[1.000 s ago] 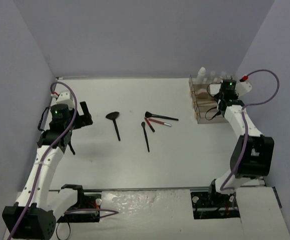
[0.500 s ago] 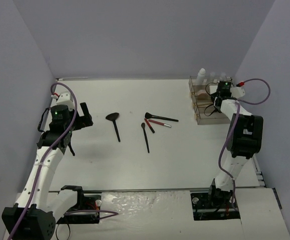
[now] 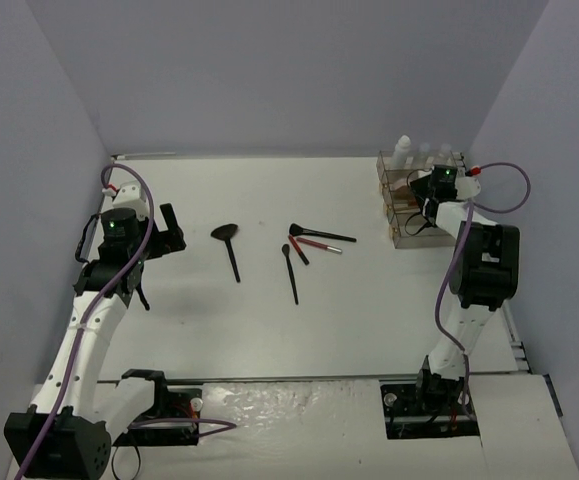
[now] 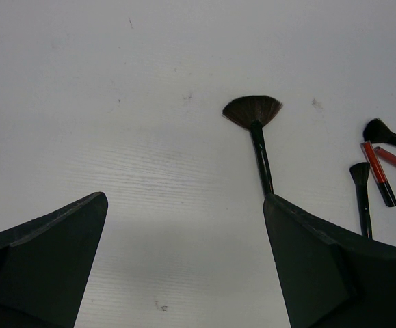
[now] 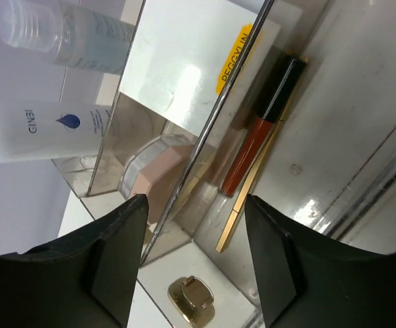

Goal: Organize the makeup

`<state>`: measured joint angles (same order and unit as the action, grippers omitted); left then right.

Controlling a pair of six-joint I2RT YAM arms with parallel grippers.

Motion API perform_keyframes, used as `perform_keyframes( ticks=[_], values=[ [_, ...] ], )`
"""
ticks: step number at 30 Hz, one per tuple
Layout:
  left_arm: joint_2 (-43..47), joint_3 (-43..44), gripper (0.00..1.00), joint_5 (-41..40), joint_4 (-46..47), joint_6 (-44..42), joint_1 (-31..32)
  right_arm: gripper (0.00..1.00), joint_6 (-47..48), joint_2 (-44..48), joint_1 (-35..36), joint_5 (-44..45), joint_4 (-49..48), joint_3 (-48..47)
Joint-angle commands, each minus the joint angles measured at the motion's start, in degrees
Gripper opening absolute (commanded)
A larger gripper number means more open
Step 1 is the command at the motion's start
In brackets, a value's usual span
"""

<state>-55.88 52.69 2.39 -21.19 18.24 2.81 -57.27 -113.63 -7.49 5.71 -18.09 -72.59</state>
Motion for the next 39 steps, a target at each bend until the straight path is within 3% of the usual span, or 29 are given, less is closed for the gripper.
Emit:
perform_keyframes(
  ticks=[1, 5, 11, 16, 18, 25, 39],
  values=[
    [0.2, 2.0, 0.97, 0.2, 2.4, 0.2, -0.4, 0.57, 5.0, 9.6, 0.7, 1.3, 1.2, 1.3],
    [0.3, 2.0, 0.97, 0.1, 2.4, 0.1, -0.4, 0.57, 14.2, 15.8, 3.0, 0.4, 3.4, 1.1],
    [0.5, 1.9, 0.97, 0.0, 2.3, 0.0, -0.4, 0.58, 41.8, 21.2, 13.0, -10.9, 8.8, 0.8],
    [0.9, 1.9, 0.97, -0.1, 2.3, -0.1, -0.4, 0.60, 51.3, 23.0, 20.0, -20.8, 11.7, 6.4],
    [0.9, 1.9, 0.97, -0.4, 2.2, -0.2, -0.4, 0.60, 54.4, 22.9, 24.7, -19.2, 13.0, 8.3],
    [1.1, 1.6, 0.97, -1.1, 2.5, -0.3, -0.4, 0.56, 58.5, 18.0, 38.7, -9.6, 12.5, 12.4],
    [0.5, 1.8, 0.97, -0.9, 2.2, -0.5, -0.4, 0.49, 59.7, 6.3, 44.4, -8.7, 8.9, 10.4]
  ],
)
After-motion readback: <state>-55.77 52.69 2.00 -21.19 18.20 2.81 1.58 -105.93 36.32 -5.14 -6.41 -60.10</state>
